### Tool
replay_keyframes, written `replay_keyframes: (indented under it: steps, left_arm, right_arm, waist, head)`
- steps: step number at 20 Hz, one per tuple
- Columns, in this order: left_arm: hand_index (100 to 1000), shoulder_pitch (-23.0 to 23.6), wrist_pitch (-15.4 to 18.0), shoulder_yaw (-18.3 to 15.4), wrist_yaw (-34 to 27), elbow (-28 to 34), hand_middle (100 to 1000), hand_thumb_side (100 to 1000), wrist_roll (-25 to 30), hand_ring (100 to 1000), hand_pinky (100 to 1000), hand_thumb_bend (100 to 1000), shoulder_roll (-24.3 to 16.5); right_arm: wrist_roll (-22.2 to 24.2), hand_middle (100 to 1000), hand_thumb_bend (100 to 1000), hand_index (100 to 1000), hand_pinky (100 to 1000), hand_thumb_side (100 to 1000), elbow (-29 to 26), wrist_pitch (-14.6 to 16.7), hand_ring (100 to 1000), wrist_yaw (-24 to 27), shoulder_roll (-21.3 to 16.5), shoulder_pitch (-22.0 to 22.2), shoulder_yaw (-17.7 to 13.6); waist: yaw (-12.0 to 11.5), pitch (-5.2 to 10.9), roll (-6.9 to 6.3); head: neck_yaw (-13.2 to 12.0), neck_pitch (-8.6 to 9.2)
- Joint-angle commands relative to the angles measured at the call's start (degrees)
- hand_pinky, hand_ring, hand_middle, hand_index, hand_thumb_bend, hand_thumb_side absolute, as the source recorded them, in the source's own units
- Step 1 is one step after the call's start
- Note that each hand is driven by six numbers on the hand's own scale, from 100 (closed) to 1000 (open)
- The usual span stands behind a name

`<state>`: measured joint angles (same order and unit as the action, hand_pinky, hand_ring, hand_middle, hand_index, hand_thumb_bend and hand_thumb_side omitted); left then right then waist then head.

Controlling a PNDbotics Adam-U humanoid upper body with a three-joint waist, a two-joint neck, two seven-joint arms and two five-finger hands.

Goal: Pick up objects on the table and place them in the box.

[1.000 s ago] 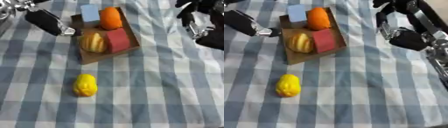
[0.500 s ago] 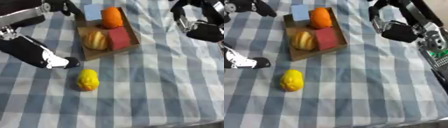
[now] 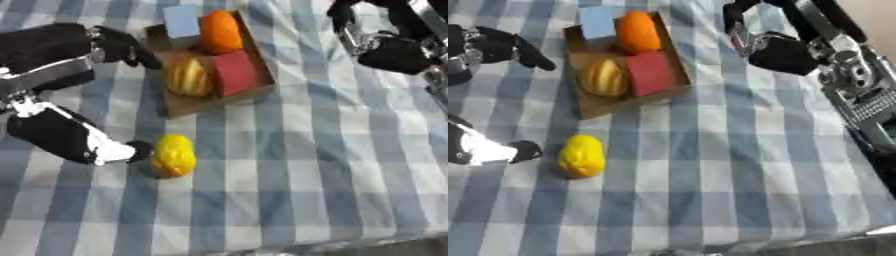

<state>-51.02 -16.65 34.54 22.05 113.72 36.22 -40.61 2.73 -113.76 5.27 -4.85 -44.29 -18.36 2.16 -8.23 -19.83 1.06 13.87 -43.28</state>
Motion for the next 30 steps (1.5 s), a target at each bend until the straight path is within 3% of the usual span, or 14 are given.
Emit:
replay_keyframes:
  steps: [1,13,22,30]
  left_arm:
    - [904,-0.1,-0.6,0.27,1.03,0.88,791,423,1.59,826,895,525,0.07]
    - [879,2.33,-5.07,2.62,5.03,0.88,808,424,7.78,829,889,452,2.97]
    - [866,3.34,-7.75,3.39,8.69,0.61,826,410,10.05,838,890,346,4.33]
    - [881,3.24,-5.14,5.03,13.03,-5.45,844,409,10.71,855,898,350,6.51]
  right_arm:
    - [-0.28,697,100,795,676,440,-0.83,0.17,616,0.26,-1.94,-0.45,-0.82]
    - [-0.65,699,100,795,677,436,-0.83,0.75,616,0.44,-1.54,-0.63,-0.83]
    - [-0.57,699,100,795,677,443,-0.83,0.63,616,0.26,-0.91,-0.7,-0.63]
    - [-0.37,699,100,796,677,453,-0.83,0.52,615,0.14,-0.34,-0.7,-0.43]
  waist:
    - [0.18,1.46,0.13]
    - [0.75,1.28,0.88]
    - [1.24,0.78,1.46]
    - [1.73,0.36,1.81]
  head:
    - [0.09,0.0]
    - [-1.66,0.31]
    - [-2.06,1.07]
    - [-2.52,1.63]
